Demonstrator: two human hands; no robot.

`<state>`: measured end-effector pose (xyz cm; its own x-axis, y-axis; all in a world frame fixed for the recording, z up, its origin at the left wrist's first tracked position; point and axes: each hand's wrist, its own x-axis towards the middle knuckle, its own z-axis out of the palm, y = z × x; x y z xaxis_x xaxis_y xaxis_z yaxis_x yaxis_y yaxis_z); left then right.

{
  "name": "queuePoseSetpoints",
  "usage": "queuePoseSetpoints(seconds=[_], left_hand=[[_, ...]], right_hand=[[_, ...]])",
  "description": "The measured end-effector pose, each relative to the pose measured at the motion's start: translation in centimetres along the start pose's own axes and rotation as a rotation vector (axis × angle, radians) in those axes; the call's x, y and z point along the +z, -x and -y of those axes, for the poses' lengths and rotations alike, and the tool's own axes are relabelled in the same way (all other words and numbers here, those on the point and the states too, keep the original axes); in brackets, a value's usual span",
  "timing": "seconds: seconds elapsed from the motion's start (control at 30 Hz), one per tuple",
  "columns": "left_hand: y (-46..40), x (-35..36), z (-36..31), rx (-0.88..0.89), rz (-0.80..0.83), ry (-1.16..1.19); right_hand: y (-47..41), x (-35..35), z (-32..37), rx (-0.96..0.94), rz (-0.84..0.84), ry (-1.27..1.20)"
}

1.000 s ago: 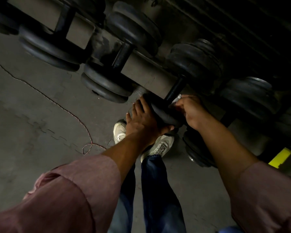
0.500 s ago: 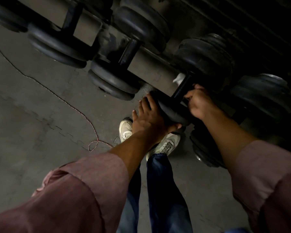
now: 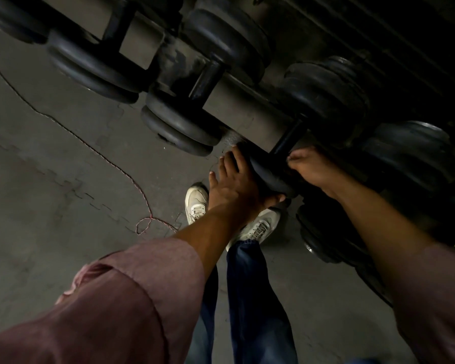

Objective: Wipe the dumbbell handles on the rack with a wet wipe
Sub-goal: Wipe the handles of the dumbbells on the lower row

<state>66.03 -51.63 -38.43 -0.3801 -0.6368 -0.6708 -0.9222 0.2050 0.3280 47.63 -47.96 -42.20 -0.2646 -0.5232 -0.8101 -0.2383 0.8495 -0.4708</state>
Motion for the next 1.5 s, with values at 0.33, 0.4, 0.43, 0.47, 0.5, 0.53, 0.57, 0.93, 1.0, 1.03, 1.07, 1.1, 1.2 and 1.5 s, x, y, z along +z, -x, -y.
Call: queuePoseSetpoints(seconds=[0.33,0.4,0.43,0.47,0.5,0.53,0.57,0.93,1.0,1.03,1.07,1.1,1.2,1.5], left_hand=[[0.2,-0.1,0.1,0.001,0.012,0.013],[0.2,-0.2,0.0,-0.005,0.020,0.016],[0.2,-0.2,0.0,-0.008,0.016,0.021],[0.1,-0.1,-0.1,-0.010,0.008,0.026],[0.1,-0.1,-0.1,-0.010,-0.001,0.032],[0.1,0.0,0.0,-0.011,-0.007,0.036],[0.0,0.0,0.0,-0.012,-0.007,0.039],[0.2,-0.2,-0.1,-0.018,0.017,0.061],[0.2,-0.2,-0.1,-0.017,0.008,0.065],[0.2,-0.2,0.0,-0.020,0.004,0.068],[0.2,-0.1,0.0,-0.023,0.000,0.071],[0.3,-0.1,0.0,-0.027,-0.002,0.071],[0.3,-0.1,-0.1,-0.032,-0.001,0.076],[0.4,-0.3,-0.3,-0.035,0.021,0.090]], right_hand=[[2.2,-1.7,2.8,-0.359,-0.357,0.424],[2.6,-0.3,2.5,-0.386,-0.367,0.559],[3.0,0.5,2.2,-0.359,-0.379,0.615],[3.2,0.9,1.7,-0.351,-0.379,0.657],[3.5,0.9,1.4,-0.356,-0.372,0.746],[3.8,0.4,1.4,-0.364,-0.365,0.851],[3.7,0.0,1.1,-0.401,-0.345,0.938],[1.7,-1.7,3.5,-0.708,-0.474,1.066],[1.8,-1.7,4.4,-0.695,-0.523,1.099],[2.1,-1.5,4.6,-0.693,-0.576,1.110],[2.2,-1.4,4.6,-0.698,-0.607,1.146],[2.2,-1.2,4.4,-0.697,-0.619,1.198],[2.0,-0.9,3.0,-0.622,-0.564,1.304],[1.9,-0.7,3.7,-0.530,-0.450,1.619]])
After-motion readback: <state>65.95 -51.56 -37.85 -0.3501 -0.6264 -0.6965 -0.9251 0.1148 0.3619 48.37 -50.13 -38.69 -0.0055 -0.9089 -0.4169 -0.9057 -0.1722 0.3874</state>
